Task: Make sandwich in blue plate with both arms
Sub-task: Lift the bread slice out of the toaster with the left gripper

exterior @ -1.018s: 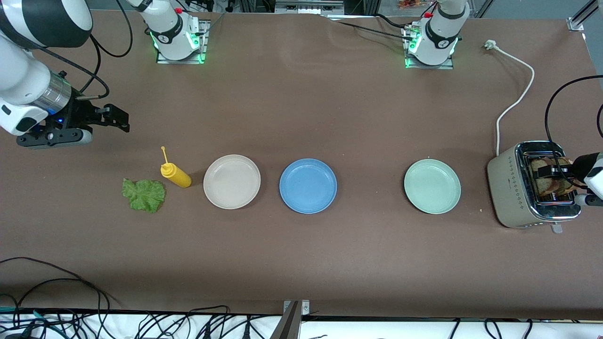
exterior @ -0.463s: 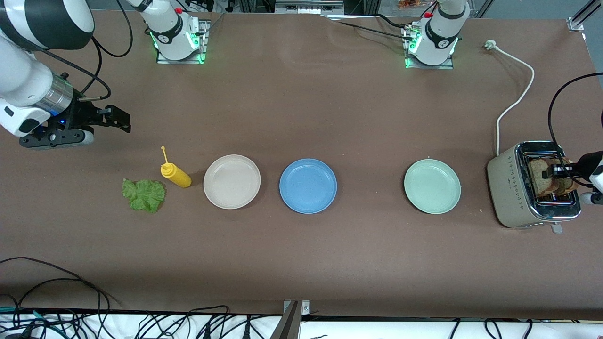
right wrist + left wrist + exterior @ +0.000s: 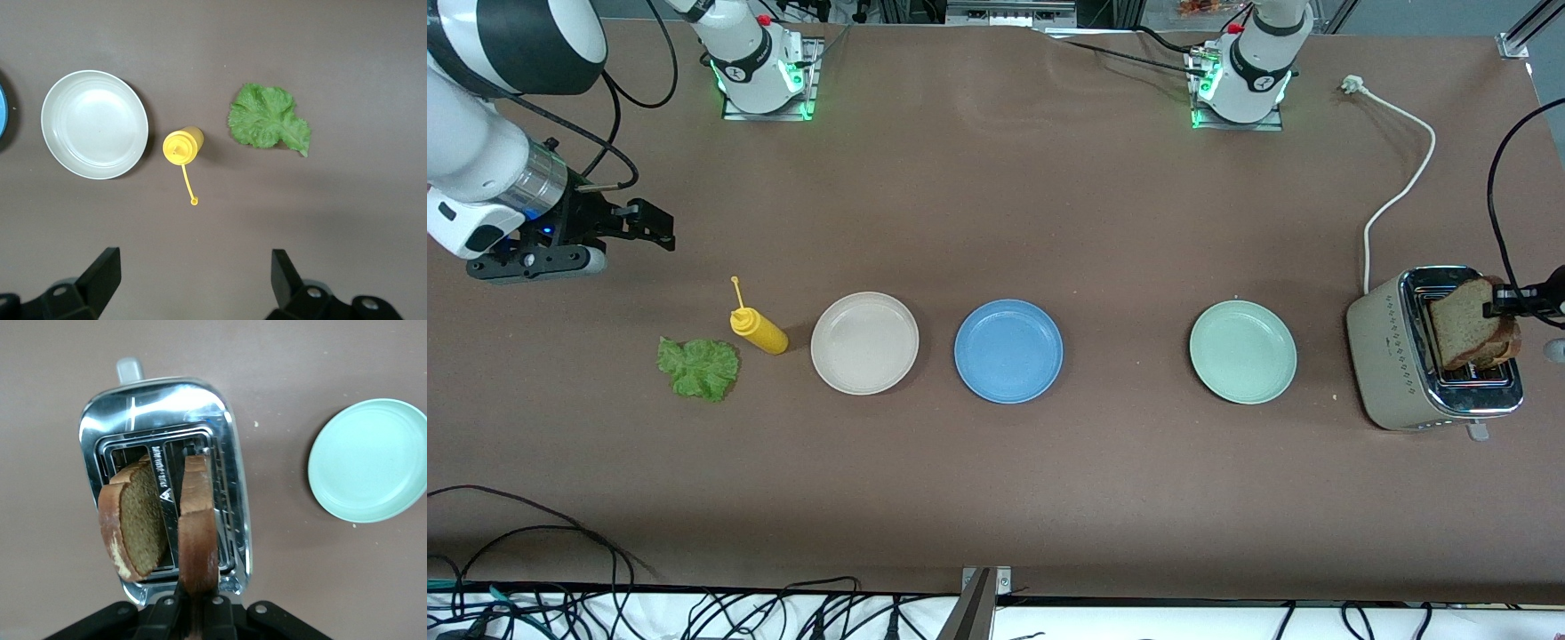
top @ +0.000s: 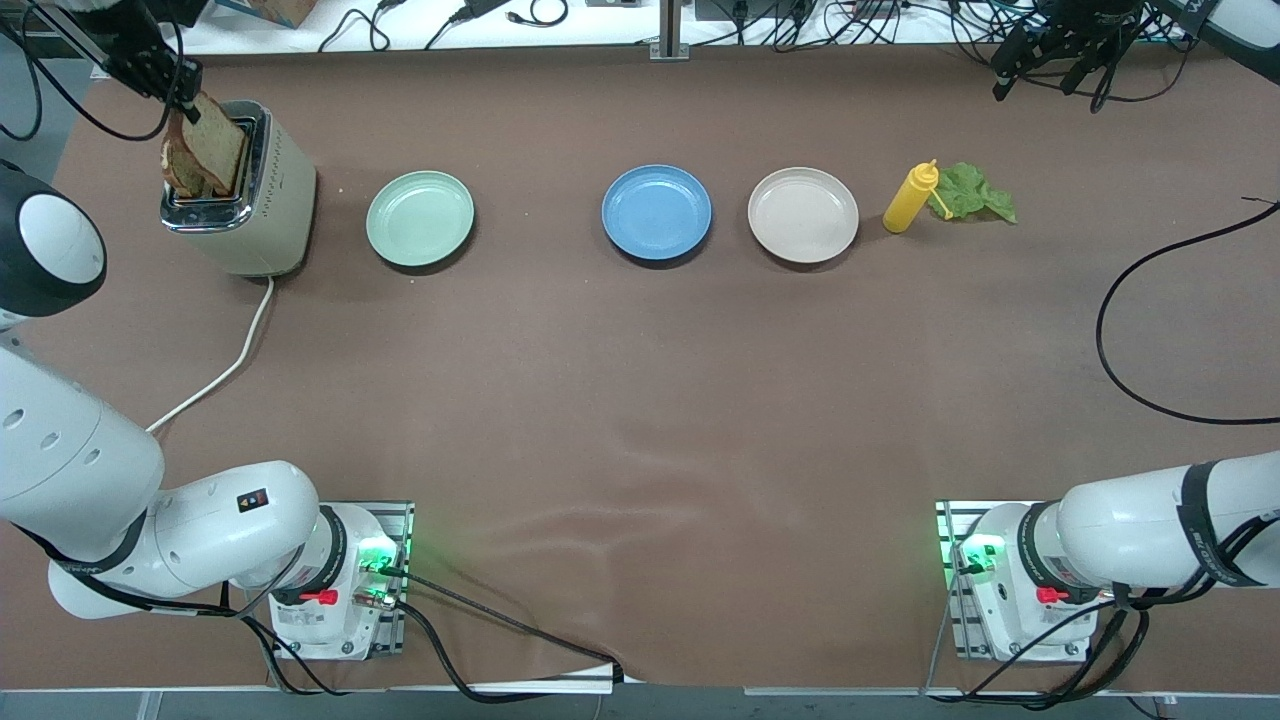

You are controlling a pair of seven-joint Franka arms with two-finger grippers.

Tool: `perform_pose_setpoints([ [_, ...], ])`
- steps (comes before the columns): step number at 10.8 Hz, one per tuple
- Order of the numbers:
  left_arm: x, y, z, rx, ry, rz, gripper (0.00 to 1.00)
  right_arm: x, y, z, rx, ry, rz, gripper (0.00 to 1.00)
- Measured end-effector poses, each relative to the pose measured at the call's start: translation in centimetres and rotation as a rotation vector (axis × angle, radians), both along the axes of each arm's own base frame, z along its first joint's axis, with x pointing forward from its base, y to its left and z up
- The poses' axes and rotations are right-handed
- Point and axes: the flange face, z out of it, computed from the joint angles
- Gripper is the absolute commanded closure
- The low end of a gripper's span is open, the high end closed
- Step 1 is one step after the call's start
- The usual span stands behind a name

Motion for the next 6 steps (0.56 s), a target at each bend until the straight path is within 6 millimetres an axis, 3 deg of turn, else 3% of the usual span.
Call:
perform_pose_setpoints([
  [4,1.0,-7.8,5.4,0.066,0.013,-0.131,1.00,0.1,-0.1,-0.2,0.000,0.003,-0.002,0.00],
  [6,1.4,-12.2,6.1,0.055,0.016,-0.199,1.00,0.3,-0.1,-0.5,0.001,0.004,-0.001,0.00],
])
